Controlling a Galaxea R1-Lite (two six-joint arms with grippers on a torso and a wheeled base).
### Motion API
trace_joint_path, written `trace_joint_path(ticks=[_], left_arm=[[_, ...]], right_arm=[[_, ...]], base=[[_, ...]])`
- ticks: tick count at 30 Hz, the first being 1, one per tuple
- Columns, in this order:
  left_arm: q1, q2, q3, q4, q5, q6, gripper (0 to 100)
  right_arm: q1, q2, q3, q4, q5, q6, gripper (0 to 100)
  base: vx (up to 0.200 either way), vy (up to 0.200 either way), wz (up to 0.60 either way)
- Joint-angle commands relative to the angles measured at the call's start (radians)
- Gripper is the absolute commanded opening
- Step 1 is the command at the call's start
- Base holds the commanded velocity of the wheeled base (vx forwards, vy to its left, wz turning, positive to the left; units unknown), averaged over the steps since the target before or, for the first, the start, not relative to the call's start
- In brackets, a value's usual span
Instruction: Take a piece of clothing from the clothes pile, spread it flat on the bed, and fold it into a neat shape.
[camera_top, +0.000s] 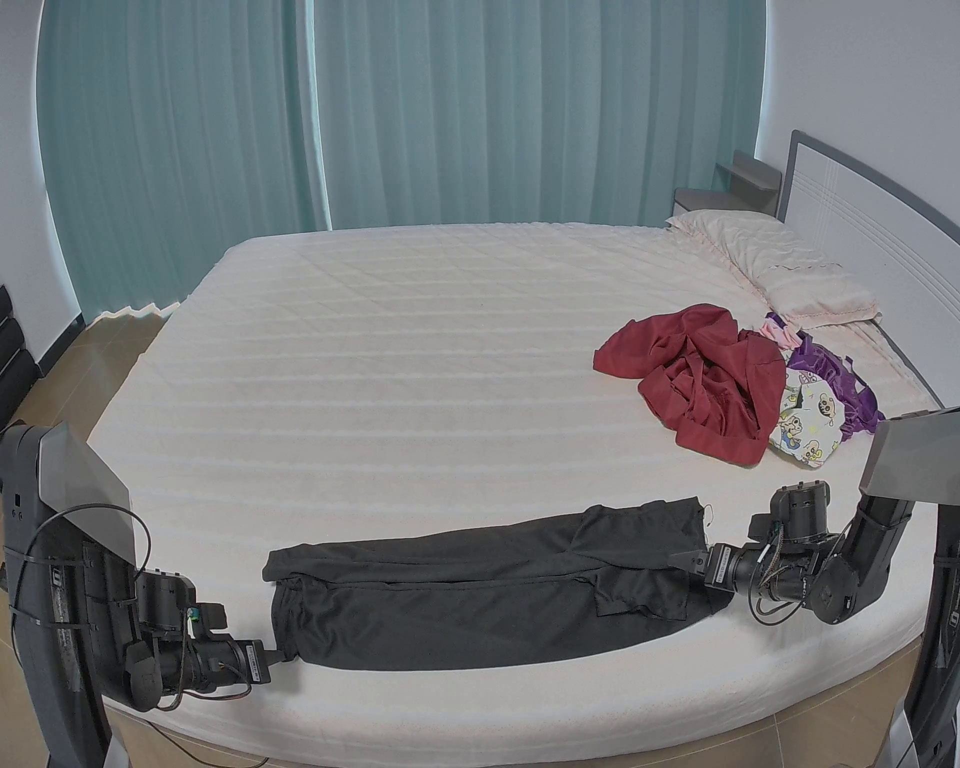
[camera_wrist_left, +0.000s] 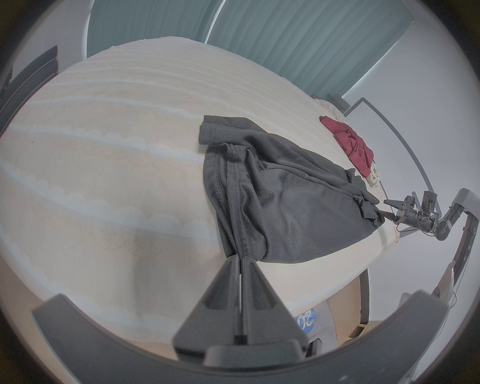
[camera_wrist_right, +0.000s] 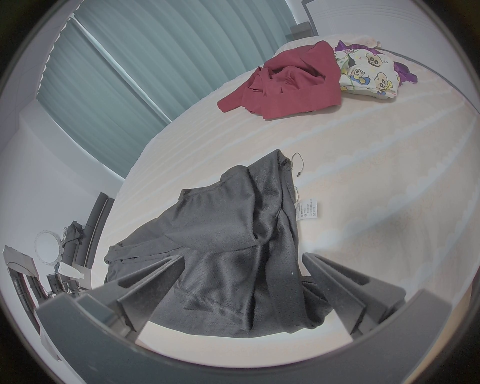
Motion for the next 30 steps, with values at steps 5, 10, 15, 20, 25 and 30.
trace_joint_path(ticks=[5,10,15,20,25,30], left_arm=[[0.046,-0.017,0.049,0.003,0.0,0.108,0],[0.075,0.007,0.074,0.011,0.003,0.218,0],[0.084,0.007,0.074,0.031,0.005,0.246,0],[0.118,0.007,0.074,0.075,0.005,0.318,0],[0.133,0.013,0.071,0.074,0.018,0.328,0],[0.133,0.016,0.069,0.071,0.023,0.33,0]], right_arm=[[-0.001,-0.009,0.001,0.0,0.001,0.0,100],[-0.001,-0.009,0.001,0.0,0.001,0.0,100],[-0.001,-0.007,0.001,0.002,0.001,0.0,100],[-0.001,-0.007,0.001,0.002,-0.001,0.0,100],[-0.001,-0.007,0.001,0.002,0.001,0.0,100],[-0.001,-0.007,0.001,0.002,-0.001,0.0,100]], base=[[0.0,0.0,0.0],[0.0,0.0,0.0],[0.0,0.0,0.0],[0.0,0.0,0.0],[0.0,0.0,0.0],[0.0,0.0,0.0]])
